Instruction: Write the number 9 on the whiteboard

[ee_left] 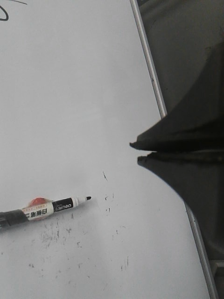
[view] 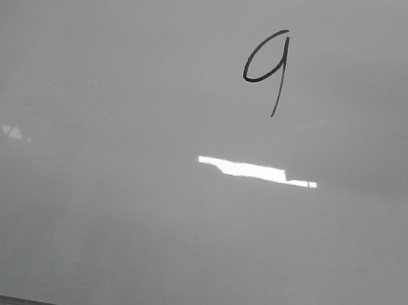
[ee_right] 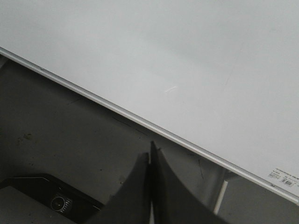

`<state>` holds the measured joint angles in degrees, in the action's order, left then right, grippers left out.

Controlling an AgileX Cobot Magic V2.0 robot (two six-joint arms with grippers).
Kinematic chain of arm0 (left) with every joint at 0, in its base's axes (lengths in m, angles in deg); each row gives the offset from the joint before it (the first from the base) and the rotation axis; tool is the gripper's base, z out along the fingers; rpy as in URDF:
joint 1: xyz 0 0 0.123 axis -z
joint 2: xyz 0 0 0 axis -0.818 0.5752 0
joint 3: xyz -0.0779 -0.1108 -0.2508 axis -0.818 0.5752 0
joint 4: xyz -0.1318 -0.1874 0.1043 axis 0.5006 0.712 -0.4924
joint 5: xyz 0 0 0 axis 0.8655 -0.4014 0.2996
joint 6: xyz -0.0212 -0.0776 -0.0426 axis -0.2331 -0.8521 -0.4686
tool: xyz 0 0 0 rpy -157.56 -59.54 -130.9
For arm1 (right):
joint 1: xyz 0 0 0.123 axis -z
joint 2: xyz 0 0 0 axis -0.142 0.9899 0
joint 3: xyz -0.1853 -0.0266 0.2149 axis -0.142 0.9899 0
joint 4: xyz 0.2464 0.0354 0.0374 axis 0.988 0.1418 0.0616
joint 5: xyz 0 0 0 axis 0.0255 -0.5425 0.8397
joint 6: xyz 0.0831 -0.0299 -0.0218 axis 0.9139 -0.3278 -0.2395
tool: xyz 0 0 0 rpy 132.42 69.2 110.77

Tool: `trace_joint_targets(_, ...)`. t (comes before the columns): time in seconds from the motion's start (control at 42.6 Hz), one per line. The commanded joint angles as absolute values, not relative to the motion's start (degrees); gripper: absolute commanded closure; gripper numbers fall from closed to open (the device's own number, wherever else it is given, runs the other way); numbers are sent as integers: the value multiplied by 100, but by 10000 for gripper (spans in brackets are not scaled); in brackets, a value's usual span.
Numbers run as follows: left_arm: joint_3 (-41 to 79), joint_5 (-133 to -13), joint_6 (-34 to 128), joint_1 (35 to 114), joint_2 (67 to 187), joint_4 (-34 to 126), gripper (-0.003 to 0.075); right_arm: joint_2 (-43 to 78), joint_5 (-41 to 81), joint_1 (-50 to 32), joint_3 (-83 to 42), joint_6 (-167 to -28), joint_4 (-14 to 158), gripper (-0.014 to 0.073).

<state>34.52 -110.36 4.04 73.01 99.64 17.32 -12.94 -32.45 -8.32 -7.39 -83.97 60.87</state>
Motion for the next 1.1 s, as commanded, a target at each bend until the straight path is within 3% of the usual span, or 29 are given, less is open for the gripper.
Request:
trace_joint_targets(0.0,3321,-10620,403,7351,9985,1765,739,-1263,-2941,-795,-860,-8453,6053,662)
trace_joint_targets(0.399,3617,-10152,403,7047,9540,1665,739,-1263,-2947,-795,-860,-8453,6053,662)
trace_joint_targets(0.798,6210,-7531,403,5710,7547,1788,739,-1263,-2947,-795,-860,-8453,6053,662)
trace_joint_targets(1.079,7548,-6280,403,5582,6838,1809,739,-1263,-2947,-795,-860,-8453,6053,662)
